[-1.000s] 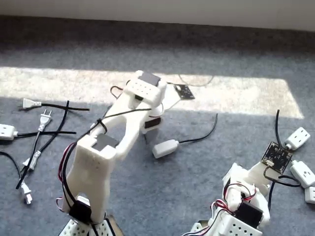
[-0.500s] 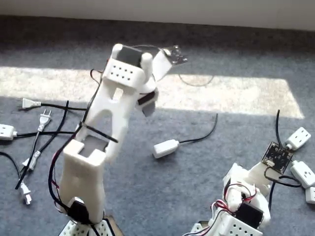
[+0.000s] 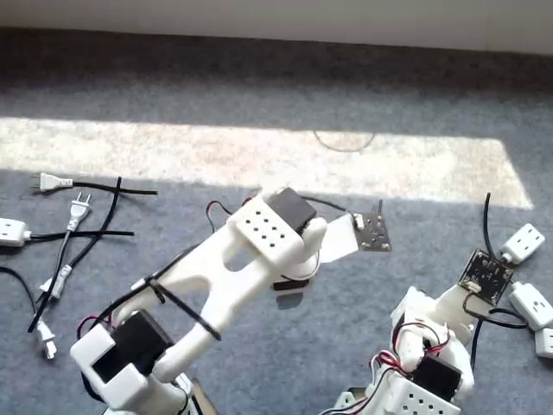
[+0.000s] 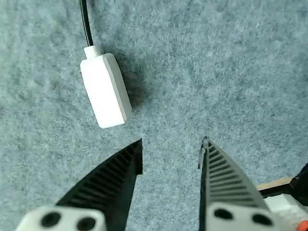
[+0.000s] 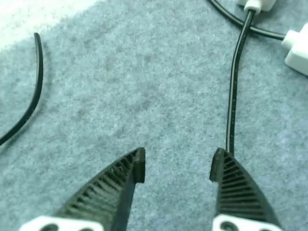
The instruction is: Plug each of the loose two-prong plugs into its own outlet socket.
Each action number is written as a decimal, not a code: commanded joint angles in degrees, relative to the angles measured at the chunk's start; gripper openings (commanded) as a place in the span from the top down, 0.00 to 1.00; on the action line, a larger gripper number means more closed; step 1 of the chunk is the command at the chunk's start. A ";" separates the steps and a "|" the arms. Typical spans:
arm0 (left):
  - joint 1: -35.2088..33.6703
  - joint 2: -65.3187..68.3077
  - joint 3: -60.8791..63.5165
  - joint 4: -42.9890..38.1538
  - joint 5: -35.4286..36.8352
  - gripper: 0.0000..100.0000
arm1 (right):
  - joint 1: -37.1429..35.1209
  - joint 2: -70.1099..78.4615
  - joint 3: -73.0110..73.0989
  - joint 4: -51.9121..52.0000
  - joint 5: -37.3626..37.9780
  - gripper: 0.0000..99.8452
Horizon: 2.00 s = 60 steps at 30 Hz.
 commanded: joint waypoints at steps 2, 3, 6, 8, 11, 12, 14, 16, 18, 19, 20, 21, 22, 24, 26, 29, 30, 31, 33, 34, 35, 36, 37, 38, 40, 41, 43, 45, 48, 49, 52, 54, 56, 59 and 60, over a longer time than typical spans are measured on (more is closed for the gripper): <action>-7.52 3.82 3.74 -12.22 0.26 0.80 | 0.13 -0.75 8.48 0.31 0.00 0.77; -9.01 5.05 3.65 -14.07 0.18 0.80 | 0.13 -0.75 8.48 0.31 0.00 0.77; -12.53 9.36 1.19 -16.97 -2.29 0.80 | 0.13 -0.75 8.48 0.31 0.00 0.77; -14.37 12.00 -1.98 -17.41 -3.16 0.80 | 0.13 -0.75 8.48 0.31 0.00 0.77; -17.01 15.87 -7.34 -17.49 -2.81 0.80 | 0.13 -0.75 8.48 0.31 0.00 0.77; -17.80 17.27 -9.19 -17.49 -2.46 0.80 | 0.13 -0.75 8.48 0.31 0.00 0.77; -19.65 20.00 -13.41 -17.41 -2.20 0.80 | 0.13 -0.75 8.48 0.31 0.00 0.77; -21.49 22.20 -17.71 -17.05 -2.20 0.79 | 0.13 -0.75 8.48 0.31 0.00 0.77; -23.43 23.78 -22.11 -17.05 -2.20 0.79 | 0.13 -0.75 8.48 0.31 0.00 0.77; -24.31 24.22 -24.40 -16.88 -2.20 0.79 | 0.13 -0.75 8.48 0.31 0.00 0.77; -25.19 24.31 -26.15 -16.09 -2.20 0.79 | 0.13 -0.75 8.48 0.31 0.00 0.77; -25.89 24.31 -28.18 -13.98 -2.20 0.79 | 0.13 -0.75 8.48 0.31 0.00 0.77; -26.59 24.31 -30.20 -11.52 -2.20 0.79 | 0.13 -0.75 8.48 0.31 0.00 0.77; -27.74 24.04 -35.65 -4.57 -2.20 0.79 | 0.13 -0.75 8.48 0.31 0.00 0.77; -29.41 22.81 -42.33 4.75 -2.29 0.79 | 0.13 -0.75 8.48 0.31 0.00 0.77; -33.71 18.95 -47.78 14.33 -2.02 0.80 | 0.13 -0.75 8.48 0.31 0.00 0.77; -36.97 16.31 -46.73 13.98 -2.02 0.80 | 0.13 -0.75 8.48 0.31 0.00 0.77; -40.66 13.58 -44.97 13.98 -2.46 0.80 | 0.13 -0.75 8.48 0.31 0.00 0.77; -47.78 8.48 -40.75 13.71 -5.19 0.80 | 0.13 -0.75 8.48 0.31 0.00 0.77; -51.21 6.37 -38.37 13.71 -8.00 0.80 | 0.13 -0.75 8.48 0.31 0.00 0.77; -54.64 4.44 -36.18 13.71 -10.11 0.80 | 0.13 -0.75 8.48 0.31 0.00 0.77; -58.42 2.51 -34.33 13.71 -11.60 0.80 | 0.13 -0.75 8.48 0.31 0.00 0.77; -62.11 0.48 -32.66 13.63 -11.87 0.80 | 0.13 -0.75 8.48 0.31 0.00 0.77; -65.89 -1.36 -31.08 13.63 -11.87 0.80 | 0.13 -0.75 8.48 0.31 0.00 0.77; -72.66 -4.79 -27.47 13.63 -11.87 0.80 | 0.13 -0.75 8.48 0.31 0.00 0.77; -75.56 -6.29 -25.54 13.63 -11.87 0.80 | 0.13 -0.75 8.48 0.31 0.00 0.77; -79.43 -8.57 -21.76 13.54 -11.78 0.80 | 0.13 -0.75 8.48 0.31 0.00 0.77; -80.13 -8.92 -18.24 11.43 -11.78 0.80 | 0.13 -0.75 8.48 0.31 0.00 0.77; -79.52 -6.73 -12.09 2.73 -8.53 0.80 | 0.13 -0.75 8.48 0.31 0.00 0.77; -78.55 -5.23 -10.51 -1.41 -6.77 0.80 | 0.13 -0.75 8.48 0.31 0.00 0.77; -77.32 1.27 -8.48 -11.60 -5.71 0.79 | 0.13 -0.75 8.48 0.31 0.00 0.77; -76.70 6.64 -9.71 -14.15 -5.71 0.79 | 0.22 -0.75 8.48 0.31 0.00 0.77; -76.53 12.09 -13.49 -14.59 -5.71 0.79 | 0.22 -0.75 8.48 0.31 0.00 0.77; -76.53 20.35 -21.05 -14.07 -5.71 0.80 | 0.22 -0.75 8.48 0.31 0.00 0.77; -76.53 22.99 -23.34 -14.07 -5.71 0.80 | 0.22 -0.75 8.48 0.31 0.00 0.77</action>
